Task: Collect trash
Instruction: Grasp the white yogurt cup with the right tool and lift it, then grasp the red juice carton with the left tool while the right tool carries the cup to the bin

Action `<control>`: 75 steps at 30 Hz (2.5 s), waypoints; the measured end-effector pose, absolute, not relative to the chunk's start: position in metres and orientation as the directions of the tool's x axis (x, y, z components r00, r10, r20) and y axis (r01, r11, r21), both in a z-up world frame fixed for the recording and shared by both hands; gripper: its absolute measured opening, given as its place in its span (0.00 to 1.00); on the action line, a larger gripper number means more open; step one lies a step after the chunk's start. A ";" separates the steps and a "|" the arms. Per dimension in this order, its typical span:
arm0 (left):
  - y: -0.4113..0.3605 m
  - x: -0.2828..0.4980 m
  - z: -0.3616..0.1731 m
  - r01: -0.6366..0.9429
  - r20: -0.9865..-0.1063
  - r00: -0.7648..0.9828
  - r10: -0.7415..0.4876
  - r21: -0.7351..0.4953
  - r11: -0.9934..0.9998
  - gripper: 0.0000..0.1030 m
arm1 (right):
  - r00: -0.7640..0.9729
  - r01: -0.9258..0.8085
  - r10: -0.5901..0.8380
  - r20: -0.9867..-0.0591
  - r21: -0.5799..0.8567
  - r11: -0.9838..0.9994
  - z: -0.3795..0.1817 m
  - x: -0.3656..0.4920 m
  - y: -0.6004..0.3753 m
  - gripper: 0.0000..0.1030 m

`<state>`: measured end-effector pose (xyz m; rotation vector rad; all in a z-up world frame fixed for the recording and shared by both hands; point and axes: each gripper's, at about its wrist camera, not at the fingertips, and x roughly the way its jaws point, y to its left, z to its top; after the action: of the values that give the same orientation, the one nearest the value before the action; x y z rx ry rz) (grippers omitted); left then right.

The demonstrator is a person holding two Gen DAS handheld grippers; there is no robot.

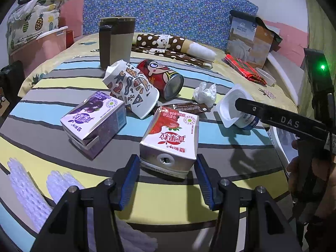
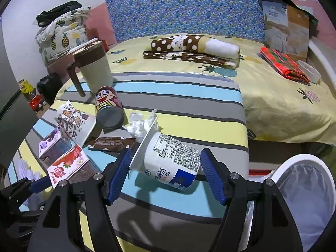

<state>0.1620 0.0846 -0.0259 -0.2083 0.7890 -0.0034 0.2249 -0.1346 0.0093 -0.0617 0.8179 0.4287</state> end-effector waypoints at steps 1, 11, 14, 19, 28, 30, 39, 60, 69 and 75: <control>0.085 0.162 -0.026 -0.075 -0.705 0.705 -0.081 -0.188 0.979 0.54 | 0.600 -0.392 0.348 -0.721 0.114 0.913 0.009 0.226 -0.135 0.68; 0.081 0.163 -0.028 -0.069 -0.713 0.696 -0.085 -0.184 0.981 0.54 | 0.531 -0.300 0.411 -0.741 0.289 0.909 -0.008 0.230 -0.182 0.44; 0.079 0.163 -0.029 -0.064 -0.716 0.693 -0.090 -0.185 0.981 0.55 | 0.539 -0.300 0.408 -0.737 0.285 0.911 -0.007 0.229 -0.184 0.43; 0.077 0.164 -0.030 -0.062 -0.721 0.688 -0.089 -0.180 0.982 0.54 | 0.577 -0.314 0.401 -0.711 0.260 0.913 0.000 0.226 -0.185 0.16; 0.074 0.163 -0.029 -0.059 -0.720 0.689 -0.085 -0.173 0.983 0.54 | 0.586 -0.329 0.404 -0.702 0.249 0.911 0.000 0.225 -0.189 0.10; 0.070 0.161 -0.028 -0.052 -0.714 0.695 -0.085 -0.167 0.985 0.54 | 0.590 -0.341 0.406 -0.698 0.241 0.909 0.004 0.220 -0.190 0.10; 0.048 0.151 -0.025 -0.014 -0.709 0.698 -0.101 -0.154 0.988 0.07 | 0.611 -0.368 0.412 -0.676 0.219 0.904 0.018 0.188 -0.201 0.10; 0.051 0.191 -0.002 -0.049 -0.658 0.751 -0.056 -0.140 0.989 0.80 | 0.612 -0.350 0.439 -0.658 0.273 0.896 0.013 0.175 -0.222 0.10; 0.026 0.215 -0.024 -0.088 -0.707 0.707 0.007 -0.079 0.993 0.85 | 0.605 -0.343 0.442 -0.663 0.284 0.895 0.008 0.178 -0.229 0.10; 0.036 0.220 -0.033 -0.129 -0.741 0.672 0.001 -0.116 0.985 0.77 | 0.604 -0.338 0.444 -0.661 0.292 0.895 0.008 0.177 -0.232 0.10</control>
<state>0.2200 0.0357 -0.0329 -0.1633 0.8321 0.0733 0.1772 -0.2322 0.0077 0.1426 0.8028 0.4545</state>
